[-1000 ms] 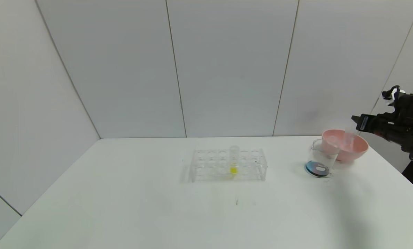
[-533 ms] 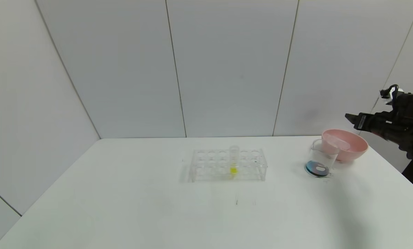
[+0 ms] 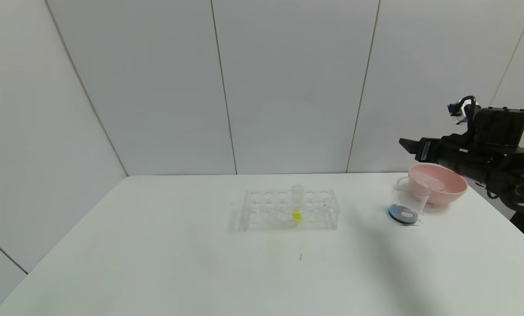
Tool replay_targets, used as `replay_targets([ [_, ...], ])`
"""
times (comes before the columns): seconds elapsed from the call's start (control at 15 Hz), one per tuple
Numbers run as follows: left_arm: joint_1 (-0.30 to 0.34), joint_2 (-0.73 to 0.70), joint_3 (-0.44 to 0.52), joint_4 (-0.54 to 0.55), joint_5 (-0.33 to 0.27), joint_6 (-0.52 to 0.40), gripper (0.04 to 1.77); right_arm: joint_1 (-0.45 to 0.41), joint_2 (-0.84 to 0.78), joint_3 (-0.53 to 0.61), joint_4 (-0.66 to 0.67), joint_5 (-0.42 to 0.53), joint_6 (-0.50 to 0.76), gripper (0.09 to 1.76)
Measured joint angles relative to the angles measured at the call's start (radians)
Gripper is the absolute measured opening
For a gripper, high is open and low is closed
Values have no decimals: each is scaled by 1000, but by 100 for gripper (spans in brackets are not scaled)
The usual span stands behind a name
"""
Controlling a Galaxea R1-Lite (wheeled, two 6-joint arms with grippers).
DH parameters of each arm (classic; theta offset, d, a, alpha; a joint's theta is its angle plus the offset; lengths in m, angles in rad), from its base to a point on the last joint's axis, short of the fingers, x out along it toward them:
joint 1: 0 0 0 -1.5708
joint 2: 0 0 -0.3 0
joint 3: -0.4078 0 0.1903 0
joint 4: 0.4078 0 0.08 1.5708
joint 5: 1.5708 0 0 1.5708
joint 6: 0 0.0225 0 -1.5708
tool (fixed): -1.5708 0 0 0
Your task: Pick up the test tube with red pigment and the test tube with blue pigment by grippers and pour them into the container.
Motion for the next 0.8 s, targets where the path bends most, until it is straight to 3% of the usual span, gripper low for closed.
replay_targets([
  [0.4, 0, 0, 0, 0, 0, 0, 176, 70, -347, 260, -64, -3, -3, 166],
  [0.8, 0, 0, 0, 0, 0, 0, 176, 20, -807, 496, -92, -9, -3, 168],
])
